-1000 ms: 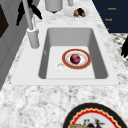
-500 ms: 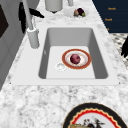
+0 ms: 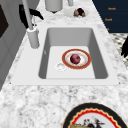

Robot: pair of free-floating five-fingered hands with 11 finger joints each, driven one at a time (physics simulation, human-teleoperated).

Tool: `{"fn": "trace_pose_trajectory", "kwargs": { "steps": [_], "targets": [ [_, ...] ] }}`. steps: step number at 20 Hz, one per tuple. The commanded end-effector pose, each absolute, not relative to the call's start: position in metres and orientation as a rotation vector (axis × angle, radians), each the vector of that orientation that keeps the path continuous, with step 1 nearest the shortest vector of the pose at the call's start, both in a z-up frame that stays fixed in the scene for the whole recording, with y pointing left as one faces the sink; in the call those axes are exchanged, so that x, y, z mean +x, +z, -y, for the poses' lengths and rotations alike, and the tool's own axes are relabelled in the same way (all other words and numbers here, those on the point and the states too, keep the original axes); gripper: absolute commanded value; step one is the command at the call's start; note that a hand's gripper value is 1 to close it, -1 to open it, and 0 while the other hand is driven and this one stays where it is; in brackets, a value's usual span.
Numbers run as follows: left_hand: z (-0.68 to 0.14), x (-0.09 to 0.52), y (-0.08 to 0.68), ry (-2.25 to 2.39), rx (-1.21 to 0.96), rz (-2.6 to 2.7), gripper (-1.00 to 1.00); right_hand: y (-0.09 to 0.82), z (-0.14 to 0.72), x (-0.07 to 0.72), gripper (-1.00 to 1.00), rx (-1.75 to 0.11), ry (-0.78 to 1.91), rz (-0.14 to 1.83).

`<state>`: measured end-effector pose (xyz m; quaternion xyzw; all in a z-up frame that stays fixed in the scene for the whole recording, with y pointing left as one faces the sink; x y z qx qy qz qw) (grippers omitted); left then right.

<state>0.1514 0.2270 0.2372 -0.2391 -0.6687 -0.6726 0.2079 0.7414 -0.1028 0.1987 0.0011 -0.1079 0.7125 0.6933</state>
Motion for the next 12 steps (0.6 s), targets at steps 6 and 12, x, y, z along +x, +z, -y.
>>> {"fn": "trace_pose_trajectory", "kwargs": {
  "steps": [6, 12],
  "targets": [
    [-0.227, 0.151, 0.237, -1.872, -0.666, 1.861, 0.0, 0.209, 0.096, 0.699, 1.0, -0.336, 1.612, 0.489],
    [-0.227, 0.151, 0.237, -1.872, -0.666, 1.861, 0.0, 0.207, 0.098, 0.684, 1.0, -0.493, 1.621, 0.592]
  ]
}}
